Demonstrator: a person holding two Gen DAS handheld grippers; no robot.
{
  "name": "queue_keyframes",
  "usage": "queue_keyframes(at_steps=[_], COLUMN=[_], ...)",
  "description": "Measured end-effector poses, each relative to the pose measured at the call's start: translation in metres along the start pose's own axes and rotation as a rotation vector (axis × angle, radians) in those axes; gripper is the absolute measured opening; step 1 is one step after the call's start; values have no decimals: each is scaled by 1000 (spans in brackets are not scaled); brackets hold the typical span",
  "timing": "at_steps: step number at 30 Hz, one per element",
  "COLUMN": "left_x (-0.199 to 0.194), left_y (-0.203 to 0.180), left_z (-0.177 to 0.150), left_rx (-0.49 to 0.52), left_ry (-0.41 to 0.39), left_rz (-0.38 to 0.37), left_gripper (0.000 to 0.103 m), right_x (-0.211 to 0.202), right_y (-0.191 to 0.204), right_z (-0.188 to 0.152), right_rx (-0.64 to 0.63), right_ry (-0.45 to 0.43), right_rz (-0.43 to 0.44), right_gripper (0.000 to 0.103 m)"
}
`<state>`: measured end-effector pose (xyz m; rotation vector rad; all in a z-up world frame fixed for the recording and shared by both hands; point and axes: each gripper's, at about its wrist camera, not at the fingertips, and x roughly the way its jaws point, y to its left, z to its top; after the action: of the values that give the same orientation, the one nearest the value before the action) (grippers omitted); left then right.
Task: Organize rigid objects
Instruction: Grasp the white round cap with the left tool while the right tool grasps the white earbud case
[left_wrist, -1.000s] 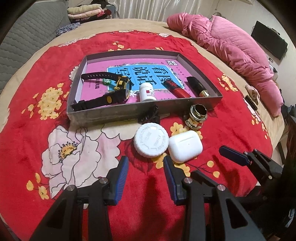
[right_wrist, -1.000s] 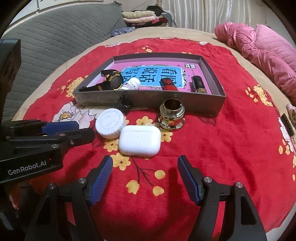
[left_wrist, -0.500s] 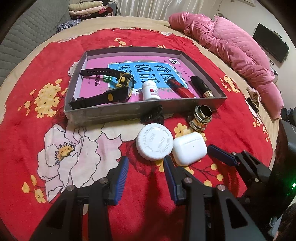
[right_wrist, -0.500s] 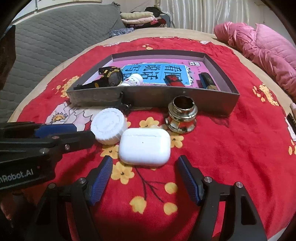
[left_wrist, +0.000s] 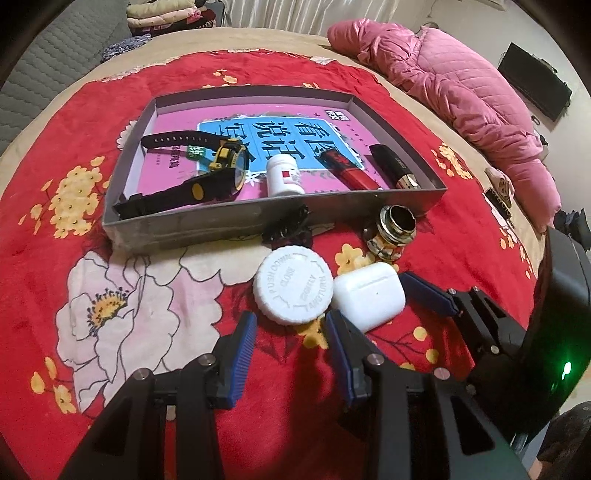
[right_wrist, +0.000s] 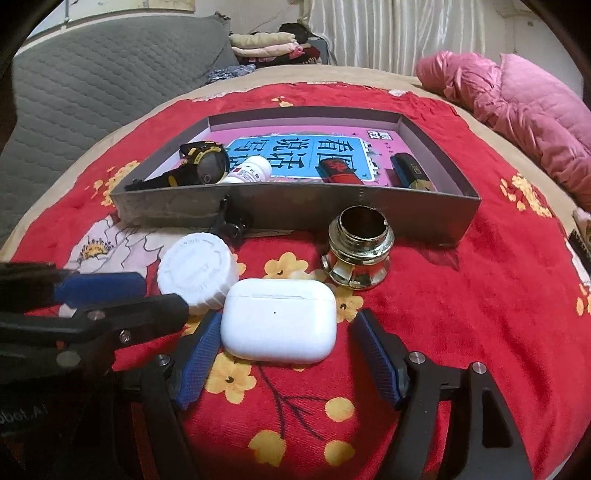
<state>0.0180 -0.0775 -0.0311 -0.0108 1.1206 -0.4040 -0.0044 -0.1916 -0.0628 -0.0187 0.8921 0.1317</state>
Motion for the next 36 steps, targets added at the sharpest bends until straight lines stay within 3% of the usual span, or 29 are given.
queue_keyframes(at_steps=[12,25,36], left_x=[12,25,36], left_y=[-2,-11,-15], left_z=[6,12,17], left_rx=[0,30,46], left_ry=[14,9,6], left_rz=[-1,19,43], left_gripper=[40,48,50], right_x=[-6,-5,1], right_y=[-22,-24,-17], right_z=[-6,-8,-4], right_rx=[35,29,27], right_ry=[0,6,4], right_rz=[-10,3,-44], right_gripper=[75,75,75])
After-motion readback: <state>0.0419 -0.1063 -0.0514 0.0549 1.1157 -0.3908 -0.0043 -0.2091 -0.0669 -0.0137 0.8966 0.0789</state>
